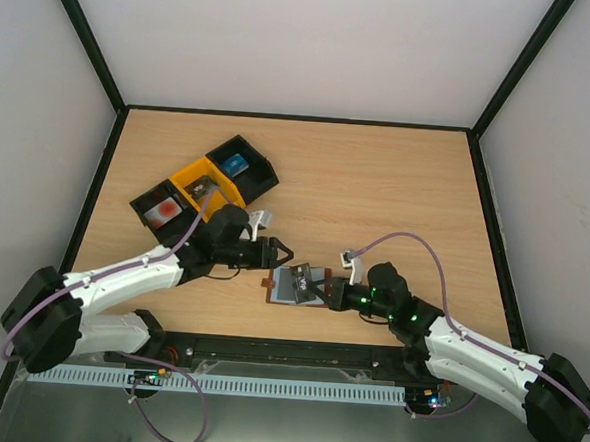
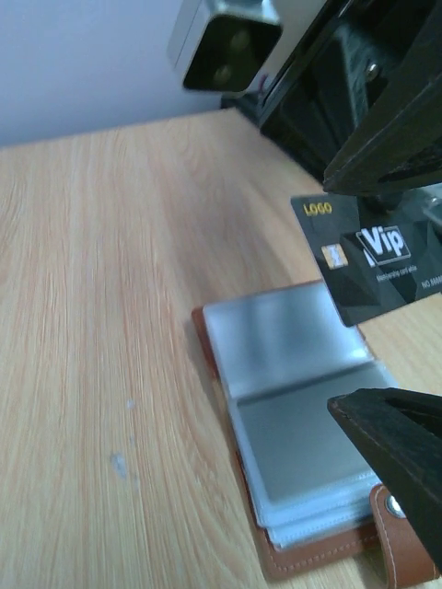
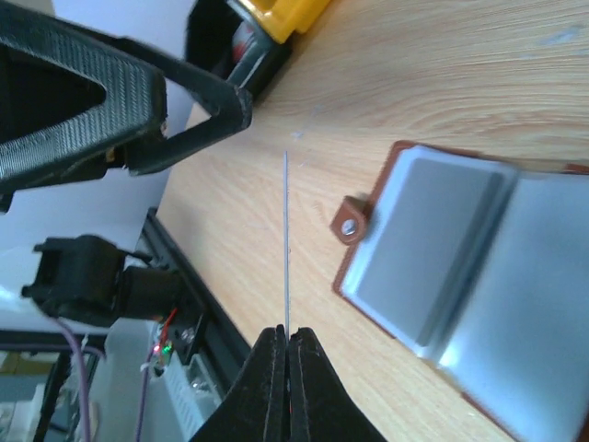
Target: Take the credit cards out of the card holder
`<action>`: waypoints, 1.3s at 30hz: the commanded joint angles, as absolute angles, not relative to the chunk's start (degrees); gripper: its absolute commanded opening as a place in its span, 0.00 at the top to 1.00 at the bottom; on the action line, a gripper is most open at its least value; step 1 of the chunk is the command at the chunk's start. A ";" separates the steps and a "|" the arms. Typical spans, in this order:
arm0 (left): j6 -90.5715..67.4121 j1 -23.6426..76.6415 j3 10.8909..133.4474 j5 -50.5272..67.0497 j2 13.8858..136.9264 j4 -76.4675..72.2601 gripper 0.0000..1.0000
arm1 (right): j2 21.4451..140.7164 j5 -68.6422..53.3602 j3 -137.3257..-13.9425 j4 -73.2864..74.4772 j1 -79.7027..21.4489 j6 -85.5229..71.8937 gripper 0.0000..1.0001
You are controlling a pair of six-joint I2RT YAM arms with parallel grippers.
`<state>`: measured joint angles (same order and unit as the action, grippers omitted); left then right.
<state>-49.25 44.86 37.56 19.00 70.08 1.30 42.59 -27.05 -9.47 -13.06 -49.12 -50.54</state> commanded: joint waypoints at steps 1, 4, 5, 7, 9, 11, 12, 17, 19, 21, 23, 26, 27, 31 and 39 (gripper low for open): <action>-43.72 41.84 35.18 33.47 65.64 -1.64 0.42 | 42.30 -34.82 -11.16 -16.85 -48.95 -47.05 0.98; -39.86 41.49 35.55 37.62 64.06 0.58 0.43 | 42.89 -38.92 -10.42 -21.15 -48.94 -48.63 0.98; -38.95 41.48 35.59 38.73 63.51 1.26 0.45 | 43.15 -39.76 -10.28 -22.19 -48.95 -48.91 0.98; -37.61 41.48 35.76 40.22 62.36 3.41 0.48 | 43.68 -41.35 -10.05 -23.73 -48.95 -49.13 0.98; -35.87 41.48 36.16 40.11 61.03 6.39 0.50 | 44.21 -44.43 -9.75 -26.42 -48.96 -49.80 0.98; -34.52 41.48 35.94 40.43 59.63 8.15 0.50 | 44.58 -47.06 -9.21 -30.01 -48.94 -51.22 0.98; -34.21 41.48 35.64 41.29 59.05 8.39 0.50 | 44.76 -47.27 -9.08 -30.59 -48.95 -51.55 0.98; -34.68 41.48 34.39 43.09 56.92 7.82 0.59 | 45.90 -47.54 -9.15 -31.78 -48.96 -51.99 0.98; -34.55 41.48 33.99 43.61 56.25 7.62 0.61 | 46.05 -48.04 -9.06 -32.53 -48.96 -52.20 0.98; -34.43 41.48 33.86 43.68 55.67 7.65 0.62 | 45.96 -48.44 -9.07 -32.59 -48.95 -52.21 0.98; -34.04 41.48 33.84 43.81 55.59 7.80 0.64 | 45.73 -48.63 -9.03 -32.69 -48.91 -52.29 0.98; -33.18 41.48 34.06 43.58 55.96 8.49 0.61 | 45.45 -49.47 -8.73 -33.84 -48.95 -52.99 0.98; -33.00 41.48 34.02 43.45 56.00 8.52 0.59 | 45.44 -49.74 -8.75 -33.99 -48.94 -52.96 0.98; -33.06 41.40 33.64 44.11 55.95 7.55 0.60 | 45.53 -50.23 -8.79 -33.90 -48.91 -52.98 0.98; -34.20 41.43 32.93 47.45 56.57 4.30 0.78 | 45.61 -51.80 -8.67 -36.23 -48.95 -54.38 0.98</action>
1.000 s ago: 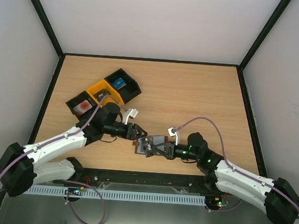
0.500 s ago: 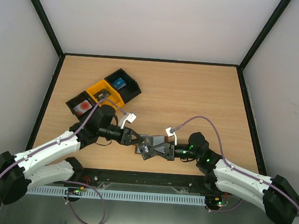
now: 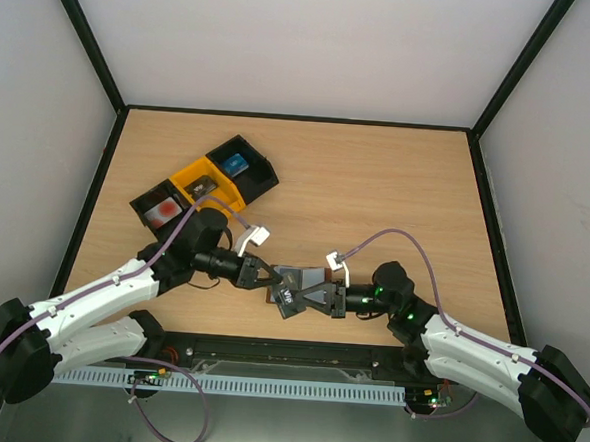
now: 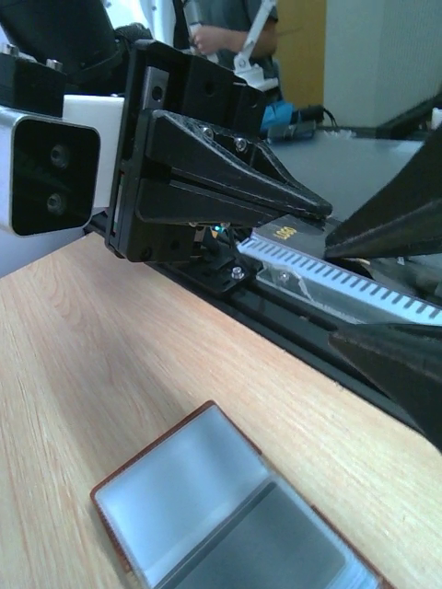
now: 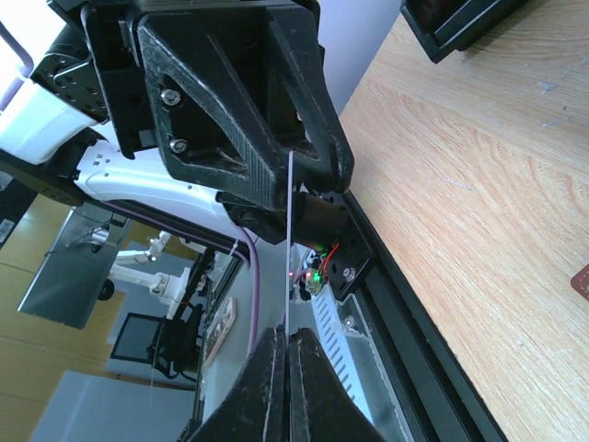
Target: Take the credit cards out of the card holder
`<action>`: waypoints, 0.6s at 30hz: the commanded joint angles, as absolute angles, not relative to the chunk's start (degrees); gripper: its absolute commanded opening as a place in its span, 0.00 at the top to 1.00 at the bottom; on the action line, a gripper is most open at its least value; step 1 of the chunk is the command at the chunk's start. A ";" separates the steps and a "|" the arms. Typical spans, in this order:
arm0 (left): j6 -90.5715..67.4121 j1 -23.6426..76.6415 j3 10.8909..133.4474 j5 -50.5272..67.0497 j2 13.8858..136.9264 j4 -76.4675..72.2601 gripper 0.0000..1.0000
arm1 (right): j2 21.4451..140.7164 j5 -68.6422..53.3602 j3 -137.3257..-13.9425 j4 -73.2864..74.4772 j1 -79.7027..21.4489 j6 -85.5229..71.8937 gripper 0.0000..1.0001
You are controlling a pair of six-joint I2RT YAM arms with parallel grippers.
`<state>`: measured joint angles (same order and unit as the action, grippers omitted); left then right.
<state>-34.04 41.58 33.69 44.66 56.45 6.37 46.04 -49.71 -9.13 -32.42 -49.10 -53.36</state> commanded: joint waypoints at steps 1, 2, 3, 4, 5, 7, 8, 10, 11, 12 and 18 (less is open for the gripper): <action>-34.20 41.47 32.91 47.57 56.47 4.24 0.81 | 45.57 -51.80 -8.62 -36.15 -49.01 -54.28 0.98; -34.31 41.45 32.79 48.07 56.41 3.95 0.86 | 45.61 -51.74 -8.57 -36.13 -48.96 -54.23 0.98; -34.36 41.48 32.66 48.60 56.32 3.50 0.91 | 45.53 -51.68 -8.55 -36.12 -48.99 -54.23 0.98; -34.28 41.46 32.66 48.72 56.22 3.28 0.96 | 45.53 -51.64 -8.45 -36.06 -48.96 -54.18 0.98; -34.27 41.42 32.61 48.57 56.08 3.16 0.97 | 45.53 -51.55 -8.37 -35.97 -48.96 -54.17 0.98; -34.29 41.43 32.40 48.20 56.05 3.03 0.97 | 45.53 -50.99 -8.29 -35.66 -48.96 -54.00 0.98; -34.31 41.40 32.27 47.84 56.13 3.07 0.97 | 45.41 -50.24 -8.40 -34.88 -48.96 -53.72 0.98; -34.47 41.40 32.11 47.28 56.29 3.01 0.97 | 45.19 -48.78 -8.56 -33.55 -48.96 -53.43 0.98; -34.55 41.33 32.00 47.10 56.25 2.90 0.97 | 45.03 -48.44 -8.60 -33.37 -48.97 -53.55 0.96; -34.62 41.20 31.95 46.78 56.15 2.97 0.97 | 44.96 -47.82 -8.62 -33.13 -48.94 -53.71 0.92; -36.83 37.85 31.68 40.58 53.41 4.30 0.97 | 43.11 -41.16 -9.20 -27.83 -48.95 -54.62 0.45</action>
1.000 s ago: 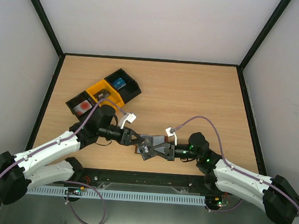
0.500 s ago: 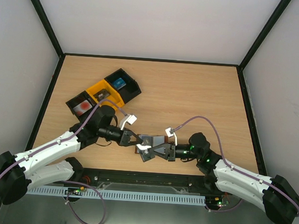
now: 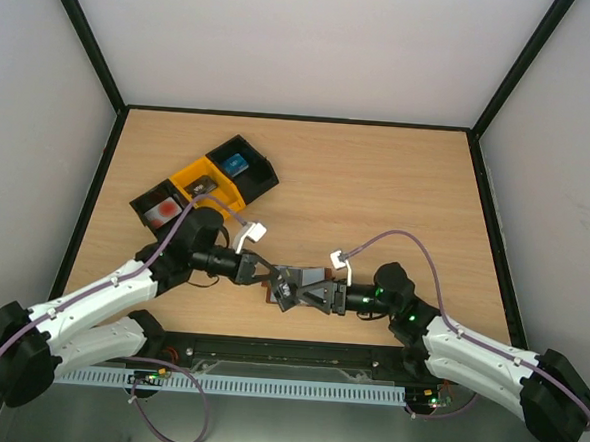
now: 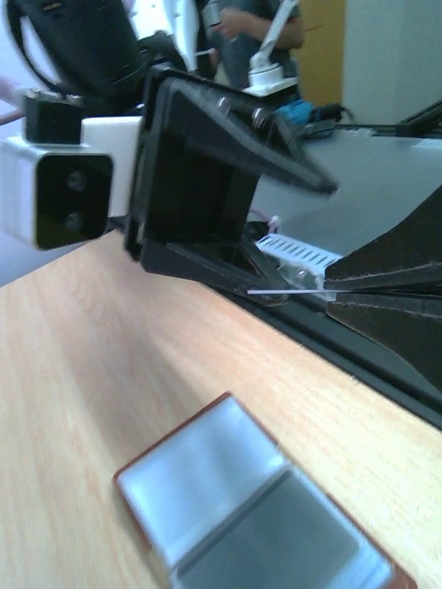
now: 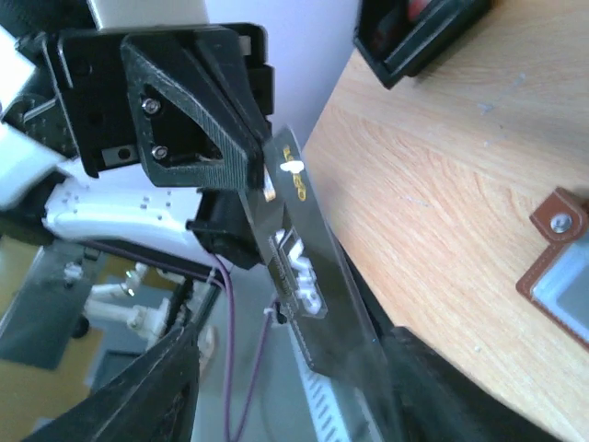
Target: Take the credit cards out of the card holder
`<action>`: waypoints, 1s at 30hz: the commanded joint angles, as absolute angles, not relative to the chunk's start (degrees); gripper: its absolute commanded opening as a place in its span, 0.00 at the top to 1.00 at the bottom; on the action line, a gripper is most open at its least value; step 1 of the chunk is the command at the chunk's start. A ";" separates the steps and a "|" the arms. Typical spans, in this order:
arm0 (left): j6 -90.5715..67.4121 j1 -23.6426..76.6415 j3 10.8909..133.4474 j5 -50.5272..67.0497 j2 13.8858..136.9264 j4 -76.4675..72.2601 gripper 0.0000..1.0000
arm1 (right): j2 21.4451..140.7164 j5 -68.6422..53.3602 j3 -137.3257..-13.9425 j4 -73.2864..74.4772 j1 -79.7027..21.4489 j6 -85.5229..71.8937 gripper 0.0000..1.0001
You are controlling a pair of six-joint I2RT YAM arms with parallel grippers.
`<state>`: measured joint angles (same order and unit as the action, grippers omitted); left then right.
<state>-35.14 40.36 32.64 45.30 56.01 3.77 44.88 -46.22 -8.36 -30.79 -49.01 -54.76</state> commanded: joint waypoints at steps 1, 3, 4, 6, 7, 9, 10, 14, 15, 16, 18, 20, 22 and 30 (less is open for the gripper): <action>-37.82 36.79 31.23 39.88 52.57 4.00 0.97 | 42.99 -39.99 -9.32 -26.74 -48.94 -54.73 0.36; -39.51 34.73 30.66 36.98 50.43 3.92 0.97 | 43.04 -38.62 -9.64 -25.38 -48.91 -54.94 0.25; -40.60 33.44 30.49 35.25 49.46 4.10 0.97 | 43.19 -38.28 -9.50 -25.21 -48.95 -55.15 0.21; -42.30 31.70 29.90 32.33 47.75 4.15 0.97 | 43.42 -37.12 -9.71 -24.38 -48.96 -55.58 0.14; -42.90 31.10 29.80 30.25 47.00 4.67 0.97 | 43.60 -36.19 -9.96 -23.68 -48.96 -55.57 0.10; -43.53 30.26 30.31 26.20 45.76 6.12 0.97 | 43.76 -35.25 -10.34 -22.48 -48.94 -55.40 0.01; -43.84 29.97 30.58 24.05 45.05 6.95 0.97 | 43.77 -34.46 -10.62 -21.84 -48.95 -55.32 0.02; -43.99 29.59 33.23 12.55 43.24 11.31 0.97 | 42.89 -31.57 -11.42 -20.12 -48.96 -55.32 0.02; -44.05 29.43 34.04 10.78 43.10 12.58 0.97 | 42.60 -30.78 -11.57 -19.60 -48.96 -55.37 0.02; -44.04 29.30 34.76 7.79 42.94 13.51 0.97 | 42.36 -30.04 -11.76 -19.12 -48.96 -55.29 0.02; -44.86 28.82 35.52 3.21 42.37 14.64 0.97 | 41.99 -28.80 -12.22 -18.25 -48.91 -55.05 0.02; -46.68 28.58 35.40 -2.23 41.32 14.43 0.97 | 41.85 -28.13 -12.37 -17.37 -48.95 -54.78 0.02; -48.42 28.33 34.60 -7.23 39.87 13.39 0.97 | 41.79 -28.09 -12.42 -17.18 -48.96 -54.72 0.02; -52.54 27.01 31.80 -24.19 38.23 8.57 0.97 | 40.69 -27.62 -11.76 -16.03 -48.94 -54.30 0.02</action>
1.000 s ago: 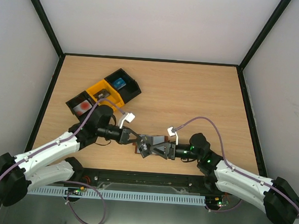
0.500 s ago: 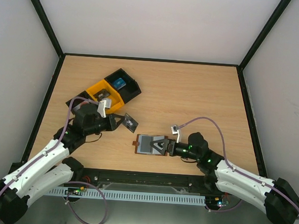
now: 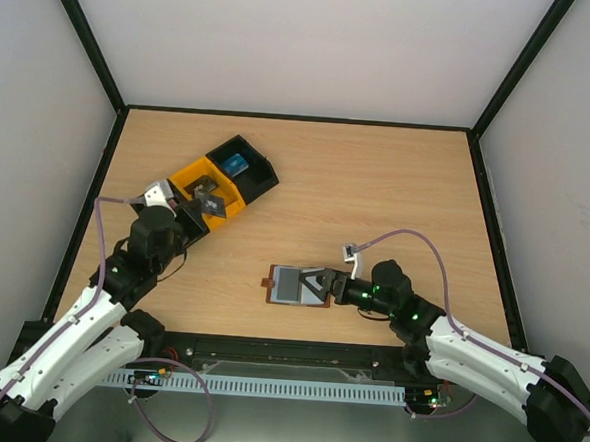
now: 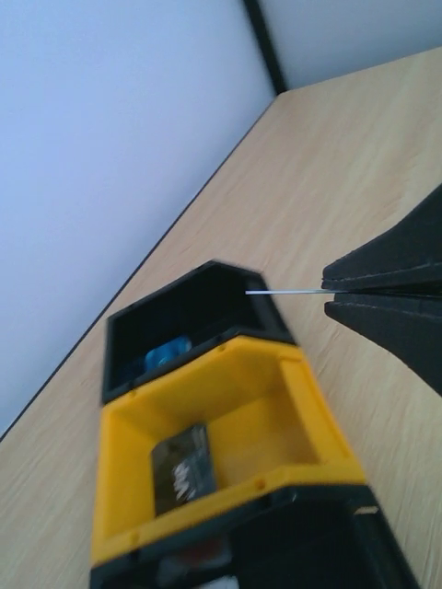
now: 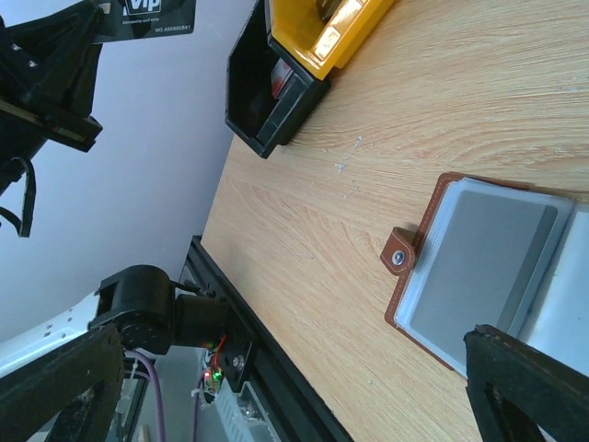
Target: Take the credit cards out of the card holder
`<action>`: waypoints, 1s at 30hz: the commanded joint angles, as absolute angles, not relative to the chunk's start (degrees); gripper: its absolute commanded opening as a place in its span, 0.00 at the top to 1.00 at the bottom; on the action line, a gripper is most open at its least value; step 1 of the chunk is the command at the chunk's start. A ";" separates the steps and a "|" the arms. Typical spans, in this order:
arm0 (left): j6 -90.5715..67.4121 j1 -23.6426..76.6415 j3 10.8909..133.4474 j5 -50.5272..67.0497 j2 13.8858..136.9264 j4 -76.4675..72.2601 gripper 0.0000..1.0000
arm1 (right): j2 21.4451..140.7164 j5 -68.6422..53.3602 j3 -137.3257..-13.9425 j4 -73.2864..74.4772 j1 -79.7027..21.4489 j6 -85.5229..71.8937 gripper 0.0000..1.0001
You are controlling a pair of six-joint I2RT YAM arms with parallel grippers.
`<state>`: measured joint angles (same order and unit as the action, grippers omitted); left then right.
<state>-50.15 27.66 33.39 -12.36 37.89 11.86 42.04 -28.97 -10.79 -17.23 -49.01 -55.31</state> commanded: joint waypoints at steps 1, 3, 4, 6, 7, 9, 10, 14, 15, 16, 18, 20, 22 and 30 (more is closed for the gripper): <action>-52.82 26.85 31.88 -25.70 38.84 7.95 0.97 | 40.42 -27.58 -11.59 -16.11 -48.95 -54.37 0.02; -52.68 26.46 32.08 -28.46 40.30 6.24 0.97 | 39.99 -27.48 -11.28 -16.14 -48.94 -54.46 0.02; -52.57 26.15 32.22 -29.28 41.25 5.30 0.97 | 39.77 -27.43 -11.19 -16.17 -48.95 -54.49 0.02; -52.54 25.30 32.72 -30.08 43.85 3.61 0.97 | 39.40 -27.44 -11.08 -15.93 -48.96 -54.49 0.02; -52.45 24.71 33.07 -30.18 45.09 2.41 0.97 | 39.31 -27.44 -11.12 -15.89 -48.96 -54.49 0.02; -52.36 23.36 33.81 -30.25 48.03 0.90 0.97 | 39.09 -27.41 -11.15 -15.62 -48.96 -54.42 0.02; -52.22 22.52 34.47 -30.05 49.60 0.30 0.97 | 39.03 -27.34 -11.12 -15.54 -48.94 -54.41 0.02; -51.17 20.06 37.16 -29.65 56.30 -0.96 0.97 | 38.77 -27.25 -11.14 -15.12 -48.96 -54.27 0.02; -51.15 19.67 37.54 -29.67 57.61 -1.70 0.97 | 38.69 -27.27 -11.23 -14.93 -48.96 -54.30 0.02; -51.15 19.37 37.77 -29.59 58.73 -2.64 0.97 | 38.61 -27.28 -11.25 -14.84 -48.96 -54.31 0.02; -51.35 19.06 38.02 -29.81 61.09 -4.37 0.97 | 38.35 -27.21 -11.34 -14.78 -48.96 -54.37 0.02; -51.43 18.87 38.63 -30.22 63.60 -5.11 0.97 | 38.09 -27.03 -11.47 -14.76 -48.96 -54.40 0.02; -50.67 18.68 39.33 -31.13 66.06 -6.30 0.97 | 37.85 -26.92 -11.65 -14.53 -48.94 -54.26 0.02; -48.03 17.80 41.81 -32.63 75.14 -10.75 0.97 | 37.29 -25.81 -14.26 -10.41 -48.95 -51.69 0.02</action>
<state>-50.70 18.37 39.57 -30.15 72.18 -6.11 38.30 -26.98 -11.29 -12.60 -49.01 -53.80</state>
